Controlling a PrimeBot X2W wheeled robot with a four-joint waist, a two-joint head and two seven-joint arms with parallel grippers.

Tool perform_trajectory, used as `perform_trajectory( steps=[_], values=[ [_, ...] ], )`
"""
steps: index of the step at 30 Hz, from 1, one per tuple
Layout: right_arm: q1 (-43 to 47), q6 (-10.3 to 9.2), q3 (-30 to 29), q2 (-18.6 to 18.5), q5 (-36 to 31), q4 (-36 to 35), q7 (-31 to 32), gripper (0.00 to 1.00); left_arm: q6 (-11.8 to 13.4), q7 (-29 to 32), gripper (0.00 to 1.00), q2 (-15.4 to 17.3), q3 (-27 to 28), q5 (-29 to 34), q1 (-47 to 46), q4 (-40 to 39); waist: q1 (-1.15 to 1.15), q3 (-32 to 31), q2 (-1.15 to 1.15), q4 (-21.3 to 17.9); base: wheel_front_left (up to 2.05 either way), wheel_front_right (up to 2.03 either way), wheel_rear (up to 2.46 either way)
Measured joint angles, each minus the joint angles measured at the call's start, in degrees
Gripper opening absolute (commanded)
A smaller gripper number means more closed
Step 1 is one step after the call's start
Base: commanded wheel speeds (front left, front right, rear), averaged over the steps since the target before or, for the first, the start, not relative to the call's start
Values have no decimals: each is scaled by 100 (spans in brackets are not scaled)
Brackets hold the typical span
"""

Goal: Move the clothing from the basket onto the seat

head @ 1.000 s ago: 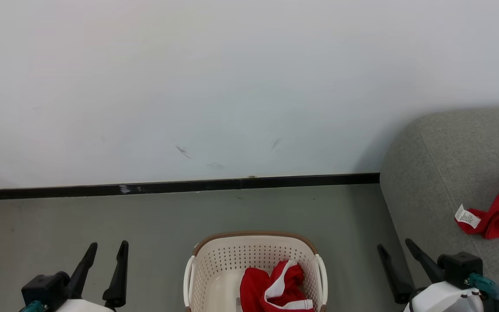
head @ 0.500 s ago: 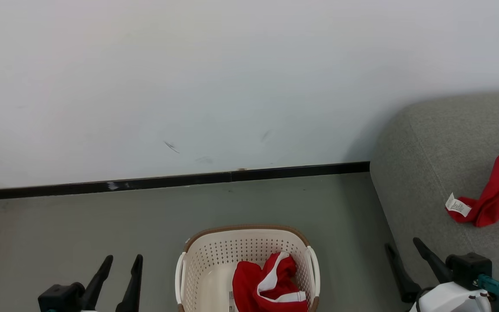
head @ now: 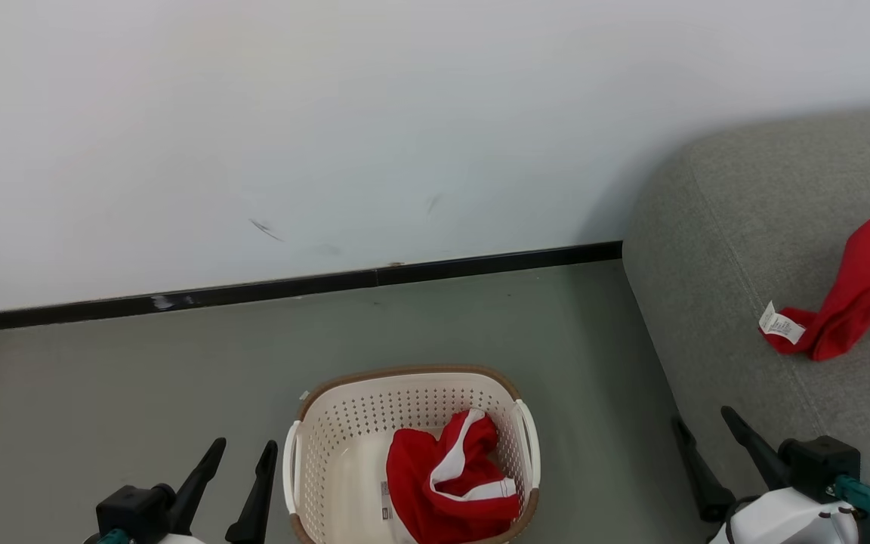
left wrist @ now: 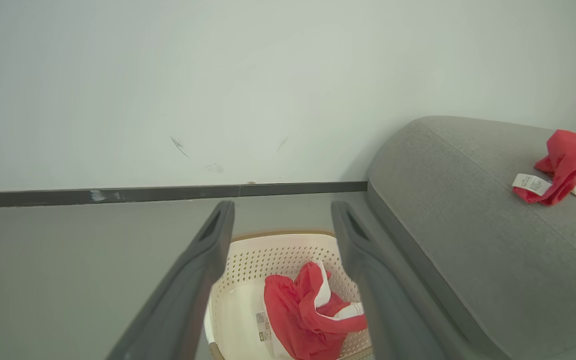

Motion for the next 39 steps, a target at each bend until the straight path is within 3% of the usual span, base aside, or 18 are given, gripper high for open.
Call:
perform_trajectory(
  steps=[39],
  values=[
    [-655, 0, -63, 277, 66, -366, 0, 100, -199, 835, 100, -63, -896, 567, -1431, 363, 0, 1650, 0, -778, 0, 0, 0]
  ],
)
